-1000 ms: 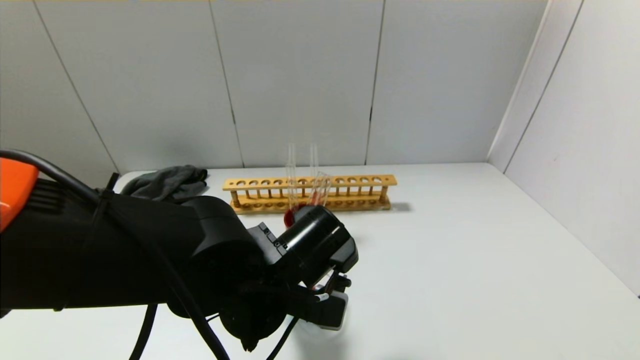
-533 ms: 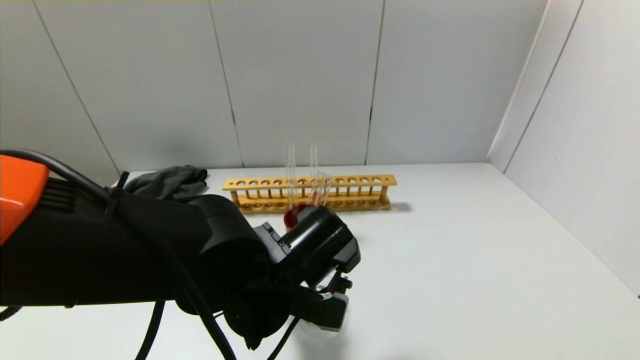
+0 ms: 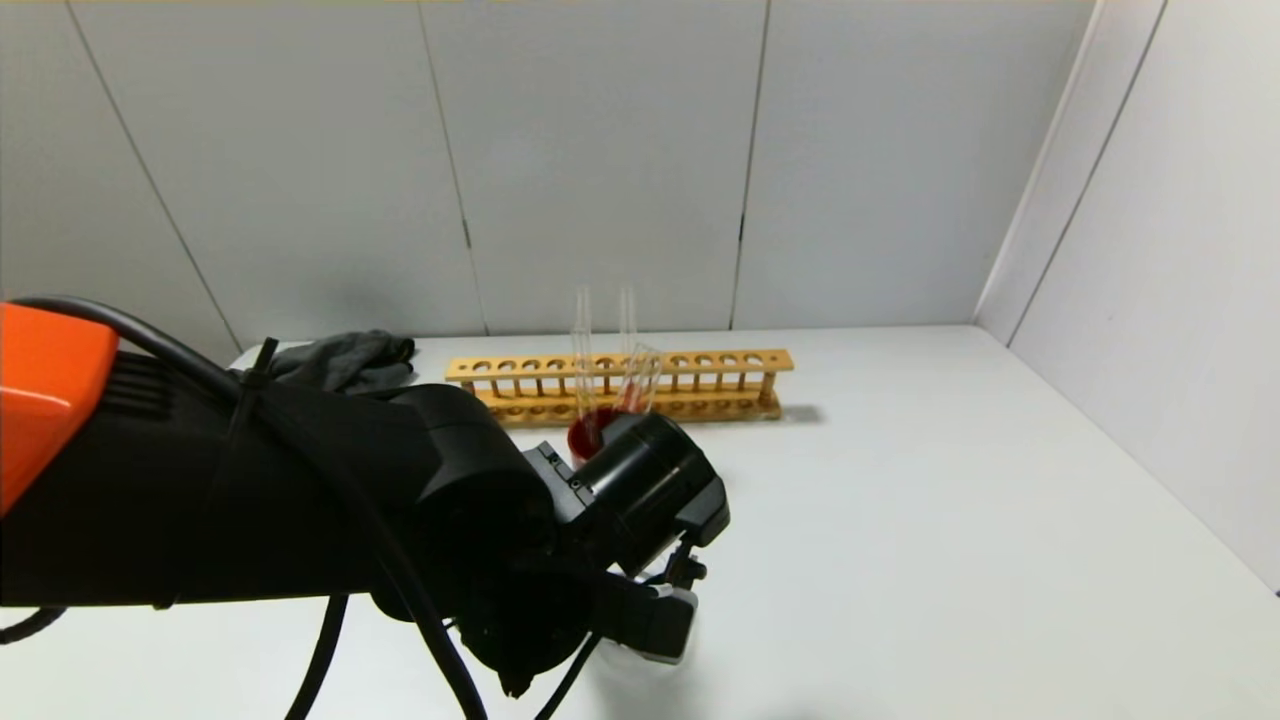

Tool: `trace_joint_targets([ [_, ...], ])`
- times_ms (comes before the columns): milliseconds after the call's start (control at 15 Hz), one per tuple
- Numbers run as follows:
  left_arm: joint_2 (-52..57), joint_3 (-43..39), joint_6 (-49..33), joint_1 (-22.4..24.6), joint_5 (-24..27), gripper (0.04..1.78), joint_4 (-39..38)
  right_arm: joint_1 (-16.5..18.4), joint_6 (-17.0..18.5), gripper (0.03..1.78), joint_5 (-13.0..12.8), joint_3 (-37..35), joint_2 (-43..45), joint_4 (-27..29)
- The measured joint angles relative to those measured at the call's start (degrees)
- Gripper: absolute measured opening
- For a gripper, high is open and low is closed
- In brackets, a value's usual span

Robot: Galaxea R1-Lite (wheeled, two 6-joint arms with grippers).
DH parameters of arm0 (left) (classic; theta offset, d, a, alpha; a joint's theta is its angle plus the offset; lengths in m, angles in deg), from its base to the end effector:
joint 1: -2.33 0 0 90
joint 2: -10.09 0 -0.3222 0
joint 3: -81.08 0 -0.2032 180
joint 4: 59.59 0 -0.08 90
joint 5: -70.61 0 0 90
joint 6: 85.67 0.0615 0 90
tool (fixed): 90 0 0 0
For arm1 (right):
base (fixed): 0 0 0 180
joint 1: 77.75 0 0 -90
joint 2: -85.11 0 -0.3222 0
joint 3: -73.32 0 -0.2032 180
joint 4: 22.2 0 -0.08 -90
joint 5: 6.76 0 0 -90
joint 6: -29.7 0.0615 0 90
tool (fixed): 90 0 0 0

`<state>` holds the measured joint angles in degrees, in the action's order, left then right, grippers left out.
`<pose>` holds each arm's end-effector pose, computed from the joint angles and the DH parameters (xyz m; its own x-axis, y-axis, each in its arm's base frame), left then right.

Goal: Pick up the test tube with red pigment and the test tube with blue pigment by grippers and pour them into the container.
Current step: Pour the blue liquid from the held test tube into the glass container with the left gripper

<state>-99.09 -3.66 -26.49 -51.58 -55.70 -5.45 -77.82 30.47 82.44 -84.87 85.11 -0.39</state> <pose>0.2365 -0.2626 0.1353 0.6559 0.1055 -0.7475 0.7361 -0.3089 0.6023 0.0080 -0.0008 0.0755 0.9999 -0.0127 0.0000 0.0127 0.9998 0.0134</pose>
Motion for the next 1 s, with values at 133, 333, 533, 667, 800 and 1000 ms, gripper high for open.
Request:
trace_joint_targets([
  [133, -0.33, 0.39, 0.09, -0.11, -0.27, 0.33, 0.68, 0.0, 0.02, 1.7, 0.02, 0.0, 0.0, 0.0],
  [333, -0.83, 1.66, 0.24, -0.2, -1.45, 0.33, 3.0, 0.0, 0.0, 1.7, 0.0, 0.0, 0.0, 0.0],
  [533, -1.35, 2.96, 1.63, -0.48, -2.56, 0.33, 3.36, 0.0, 0.02, 1.7, 0.02, 0.0, 0.0, 0.0],
  [667, -1.76, 3.56, 2.68, -0.61, -2.83, 0.33, 3.47, 0.02, 0.02, 1.7, 0.02, 0.0, 0.0, 0.0],
  [800, -2.18, 3.95, 2.89, -0.74, -3.27, 0.33, 4.16, 0.02, 0.02, 1.7, 0.02, 0.0, 0.0, 0.0],
  [1000, -2.58, 4.47, 4.13, -0.77, -5.51, 0.33, 4.44, 0.0, 0.02, 1.7, 0.0, 0.0, 0.0, 0.0],
])
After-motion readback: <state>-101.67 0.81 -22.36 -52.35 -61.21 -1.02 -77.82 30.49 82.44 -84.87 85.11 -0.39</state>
